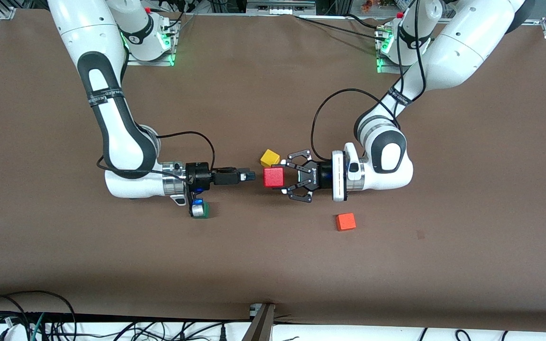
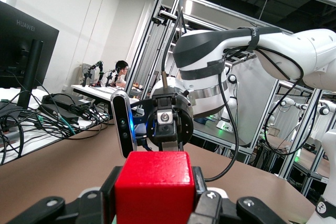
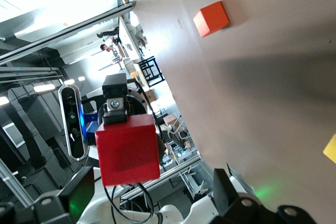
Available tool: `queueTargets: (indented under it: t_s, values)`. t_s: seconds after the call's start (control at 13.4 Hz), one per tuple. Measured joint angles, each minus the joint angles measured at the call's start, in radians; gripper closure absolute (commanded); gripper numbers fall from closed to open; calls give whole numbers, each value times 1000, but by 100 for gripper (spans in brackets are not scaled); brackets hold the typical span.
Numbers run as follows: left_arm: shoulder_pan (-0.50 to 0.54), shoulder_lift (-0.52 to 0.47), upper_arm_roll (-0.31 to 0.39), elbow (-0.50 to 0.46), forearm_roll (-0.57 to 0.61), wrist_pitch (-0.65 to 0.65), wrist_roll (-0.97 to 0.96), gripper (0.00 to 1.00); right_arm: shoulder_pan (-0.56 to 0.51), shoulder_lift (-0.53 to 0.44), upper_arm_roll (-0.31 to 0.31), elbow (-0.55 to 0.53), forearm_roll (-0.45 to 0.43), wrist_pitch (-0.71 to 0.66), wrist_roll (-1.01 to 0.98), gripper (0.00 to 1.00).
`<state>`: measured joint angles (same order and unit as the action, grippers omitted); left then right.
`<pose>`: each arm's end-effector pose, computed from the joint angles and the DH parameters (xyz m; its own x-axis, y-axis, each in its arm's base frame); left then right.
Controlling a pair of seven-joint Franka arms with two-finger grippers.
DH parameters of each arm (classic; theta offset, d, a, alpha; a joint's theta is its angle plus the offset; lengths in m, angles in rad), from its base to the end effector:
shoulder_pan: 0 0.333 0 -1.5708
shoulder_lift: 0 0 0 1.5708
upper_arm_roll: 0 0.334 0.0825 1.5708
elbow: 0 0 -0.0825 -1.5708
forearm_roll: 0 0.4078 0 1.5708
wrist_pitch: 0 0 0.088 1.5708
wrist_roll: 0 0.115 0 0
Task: Pass red block to right arm, stack on blue
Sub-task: 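Grasp the red cube with the right gripper from the left gripper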
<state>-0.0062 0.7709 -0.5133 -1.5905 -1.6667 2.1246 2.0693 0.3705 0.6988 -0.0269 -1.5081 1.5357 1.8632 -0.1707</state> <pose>0.6578 -0.3568 0.2644 0.3302 0.0441 0.9429 -0.9410 -0.0637 0.3325 0.6737 0.3352 0.2863 0.9112 0.0290 -0.4110 -0.3917 -0.2482 -0.8860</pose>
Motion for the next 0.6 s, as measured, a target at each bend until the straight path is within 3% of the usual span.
queueTargets:
  t_s: [0.6]
  values:
    - [-15, 0, -3, 1, -51, 3, 1, 81, 43, 0, 0, 11, 63, 68, -1, 0]
